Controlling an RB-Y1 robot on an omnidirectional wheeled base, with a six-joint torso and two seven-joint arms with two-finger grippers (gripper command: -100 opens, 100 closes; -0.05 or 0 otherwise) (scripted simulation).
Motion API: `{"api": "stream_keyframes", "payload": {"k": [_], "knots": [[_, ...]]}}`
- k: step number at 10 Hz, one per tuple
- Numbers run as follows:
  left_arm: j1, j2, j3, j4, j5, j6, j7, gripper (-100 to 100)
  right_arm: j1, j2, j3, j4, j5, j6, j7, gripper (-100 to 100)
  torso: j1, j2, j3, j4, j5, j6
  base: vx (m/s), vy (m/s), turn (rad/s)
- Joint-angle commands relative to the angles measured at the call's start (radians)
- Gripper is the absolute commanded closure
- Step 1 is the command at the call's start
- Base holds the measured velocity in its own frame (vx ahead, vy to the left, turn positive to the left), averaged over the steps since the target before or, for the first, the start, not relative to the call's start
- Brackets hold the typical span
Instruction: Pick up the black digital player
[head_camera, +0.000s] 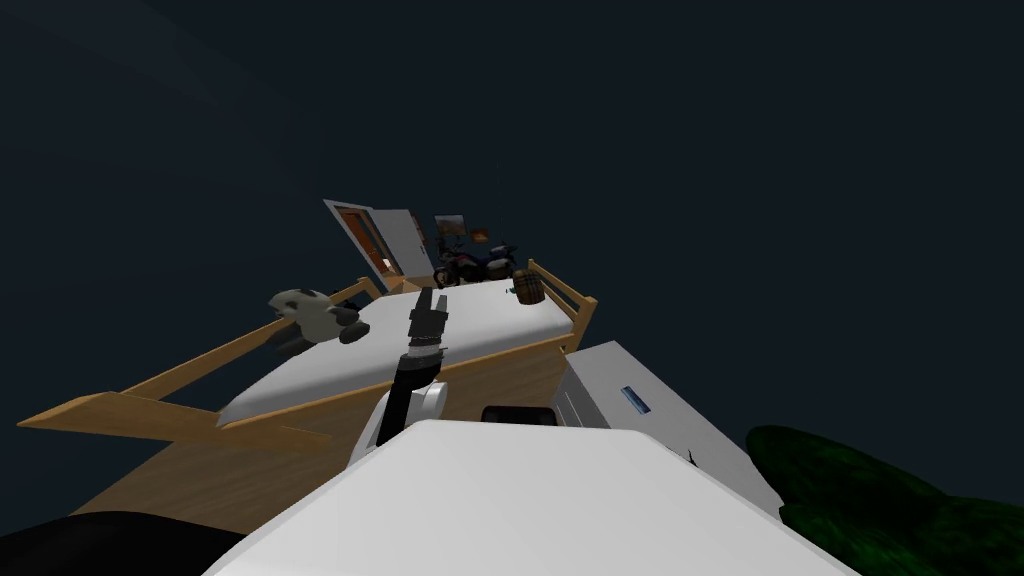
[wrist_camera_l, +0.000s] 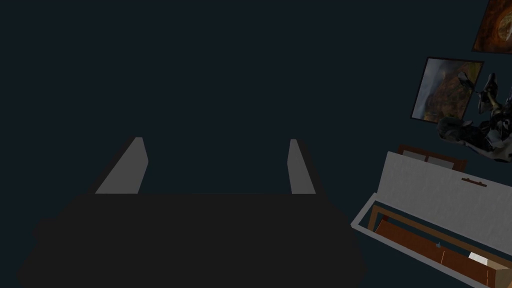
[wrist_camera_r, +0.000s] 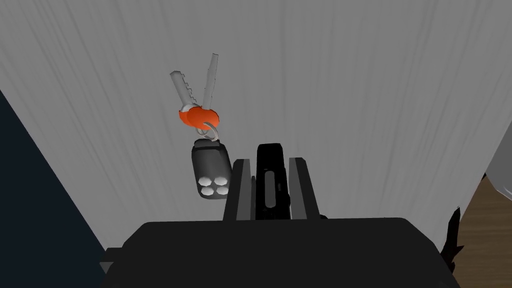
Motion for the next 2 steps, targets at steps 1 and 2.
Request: {"api": "stream_keyframes", "payload": {"k": [1,2], "knots": [[0.000,0.000,0.000,0.000,0.000,0.000,0.000,0,0.000,0.000,0.000,0.000,0.000,0.000,0.000,100,0.000,0.000,0.000,0.000,0.000,0.000,0.019,0.014,-0.007],[0.000,0.000,0.000,0.000,0.000,0.000,0.000,0,0.001,-0.002,0.000,0.001,0.000,-0.002,-0.001,0,0.000,0.000,0.000,0.000,0.000,0.000,0.000,0.000,0.000]]}}
